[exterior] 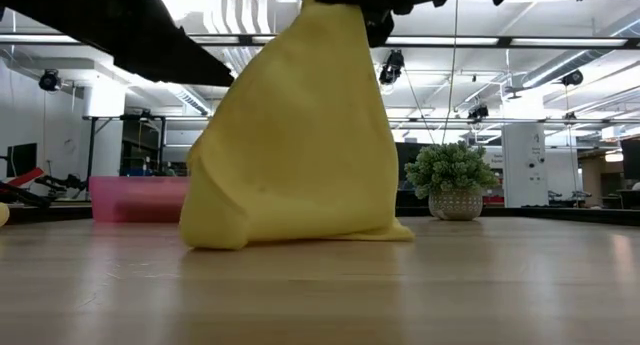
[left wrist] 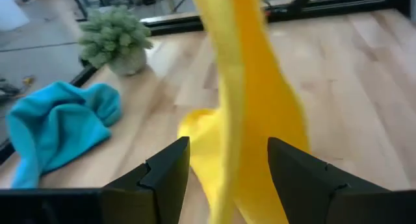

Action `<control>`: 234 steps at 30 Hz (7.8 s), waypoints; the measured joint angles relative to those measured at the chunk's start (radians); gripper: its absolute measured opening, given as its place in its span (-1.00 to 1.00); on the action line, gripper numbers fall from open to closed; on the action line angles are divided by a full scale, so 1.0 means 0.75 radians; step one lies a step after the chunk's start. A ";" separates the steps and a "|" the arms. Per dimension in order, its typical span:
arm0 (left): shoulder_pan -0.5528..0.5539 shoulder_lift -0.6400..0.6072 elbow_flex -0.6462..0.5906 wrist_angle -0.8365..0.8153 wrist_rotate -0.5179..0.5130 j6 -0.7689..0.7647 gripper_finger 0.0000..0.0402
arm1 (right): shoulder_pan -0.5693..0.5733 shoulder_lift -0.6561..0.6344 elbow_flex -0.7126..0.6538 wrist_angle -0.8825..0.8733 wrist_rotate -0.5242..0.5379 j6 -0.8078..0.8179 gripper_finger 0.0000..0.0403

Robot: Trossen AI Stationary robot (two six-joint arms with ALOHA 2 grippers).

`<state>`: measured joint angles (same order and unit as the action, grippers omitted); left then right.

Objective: Fold microfiber towels
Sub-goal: Fold the right yellow towel

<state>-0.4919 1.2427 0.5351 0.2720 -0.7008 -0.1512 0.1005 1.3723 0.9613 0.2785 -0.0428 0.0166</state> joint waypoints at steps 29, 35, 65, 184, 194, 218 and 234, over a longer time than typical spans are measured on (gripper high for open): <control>0.172 -0.012 -0.082 0.292 0.191 0.264 -1.00 | 0.000 -0.111 -0.044 0.015 -0.025 -0.019 -0.96; 0.134 -0.223 0.037 0.241 0.195 0.523 -1.00 | 0.000 -0.233 -0.044 -0.043 -0.116 -0.012 -0.89; 0.193 -0.321 0.852 -0.863 0.083 0.517 -1.00 | -0.075 -0.435 0.288 -0.576 0.198 -0.411 -0.96; 0.563 0.696 0.824 -1.201 0.358 -0.174 -1.00 | 0.172 0.121 -0.135 -1.092 0.865 0.275 -0.96; 0.581 0.696 0.824 -1.199 0.348 -0.200 -0.58 | 0.106 0.121 -0.135 -1.093 0.862 0.319 -0.58; 0.466 0.651 0.827 -1.142 0.730 0.006 -0.24 | 0.086 -0.049 -0.178 -1.081 0.448 0.362 -0.53; 0.398 0.770 0.809 -1.026 0.723 -0.036 -0.24 | 0.095 -0.078 -0.222 -0.989 0.185 0.734 -0.59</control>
<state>-0.1936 1.8203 1.1416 -0.4973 -0.1585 -0.1783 0.1719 1.3140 0.7952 -0.4633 0.0962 0.5672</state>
